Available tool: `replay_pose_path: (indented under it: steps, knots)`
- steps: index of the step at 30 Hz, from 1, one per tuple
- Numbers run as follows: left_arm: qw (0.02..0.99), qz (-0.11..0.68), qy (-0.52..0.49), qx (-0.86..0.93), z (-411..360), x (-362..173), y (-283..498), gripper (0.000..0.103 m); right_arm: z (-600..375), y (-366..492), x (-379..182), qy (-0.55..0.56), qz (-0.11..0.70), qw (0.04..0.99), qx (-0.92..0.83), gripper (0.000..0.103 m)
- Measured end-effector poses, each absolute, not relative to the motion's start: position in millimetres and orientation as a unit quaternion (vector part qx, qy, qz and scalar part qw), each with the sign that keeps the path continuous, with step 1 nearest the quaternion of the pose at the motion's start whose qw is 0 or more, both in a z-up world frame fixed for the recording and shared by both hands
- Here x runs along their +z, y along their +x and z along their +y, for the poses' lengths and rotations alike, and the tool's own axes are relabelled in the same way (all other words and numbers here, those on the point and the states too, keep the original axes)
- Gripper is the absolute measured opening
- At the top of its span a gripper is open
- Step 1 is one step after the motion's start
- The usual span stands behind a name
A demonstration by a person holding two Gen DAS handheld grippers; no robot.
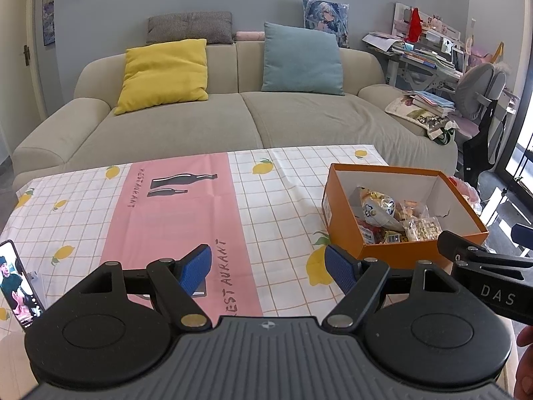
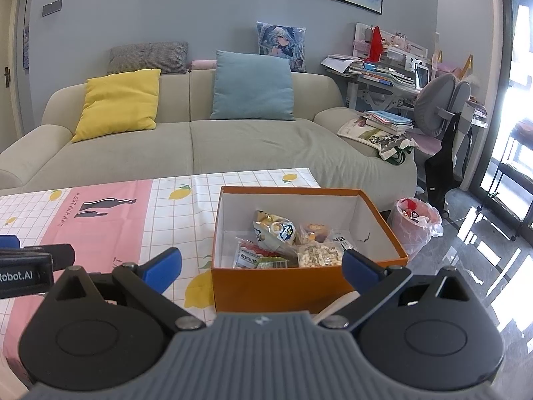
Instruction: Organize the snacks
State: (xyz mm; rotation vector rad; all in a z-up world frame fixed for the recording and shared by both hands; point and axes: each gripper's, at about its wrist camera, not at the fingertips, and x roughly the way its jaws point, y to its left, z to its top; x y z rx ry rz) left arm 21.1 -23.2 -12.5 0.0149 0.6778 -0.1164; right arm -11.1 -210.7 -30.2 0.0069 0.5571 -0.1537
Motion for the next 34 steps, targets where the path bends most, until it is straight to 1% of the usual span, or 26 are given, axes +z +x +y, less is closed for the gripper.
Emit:
replay_pose_path:
  steps: [34]
  knots:
    - [0.942,0.332,0.002,-0.045,-23,-11,18,0.091,-224,-12,-31,-0.001,0.284,0.957,-0.058,0.100]
